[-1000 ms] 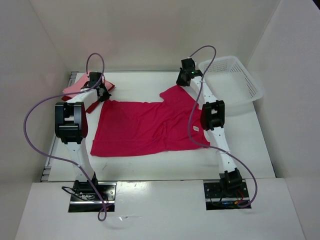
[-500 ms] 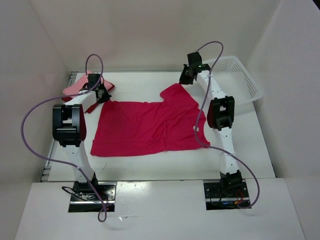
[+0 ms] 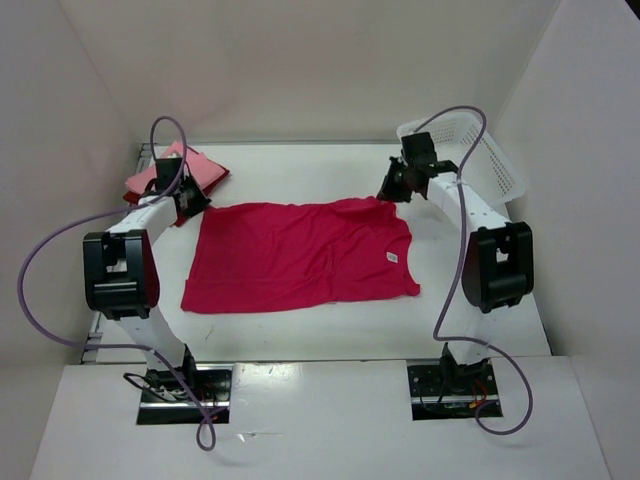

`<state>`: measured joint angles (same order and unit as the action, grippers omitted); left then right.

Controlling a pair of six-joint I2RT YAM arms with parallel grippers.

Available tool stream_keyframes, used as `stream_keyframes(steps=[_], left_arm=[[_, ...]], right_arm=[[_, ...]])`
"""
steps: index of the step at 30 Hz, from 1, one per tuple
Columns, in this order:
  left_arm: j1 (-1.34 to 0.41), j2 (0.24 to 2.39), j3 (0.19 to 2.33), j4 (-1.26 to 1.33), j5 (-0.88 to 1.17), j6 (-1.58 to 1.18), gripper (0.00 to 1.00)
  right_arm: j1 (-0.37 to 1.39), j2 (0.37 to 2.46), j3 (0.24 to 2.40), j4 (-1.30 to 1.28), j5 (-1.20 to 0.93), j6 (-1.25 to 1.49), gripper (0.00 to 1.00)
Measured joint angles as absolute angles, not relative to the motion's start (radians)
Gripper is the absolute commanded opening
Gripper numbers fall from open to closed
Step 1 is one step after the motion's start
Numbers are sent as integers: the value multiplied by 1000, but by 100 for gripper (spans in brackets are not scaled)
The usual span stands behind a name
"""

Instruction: Fold and stack the t-shirts

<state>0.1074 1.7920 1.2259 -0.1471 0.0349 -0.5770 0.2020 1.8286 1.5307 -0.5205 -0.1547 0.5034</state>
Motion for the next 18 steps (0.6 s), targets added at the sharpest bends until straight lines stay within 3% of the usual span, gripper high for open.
stream_keyframes(steps=[18], left_arm=[[194,1499,972,-172,88,-580,5]], right_arm=[[123,1256,928,-506,-143,580,4]])
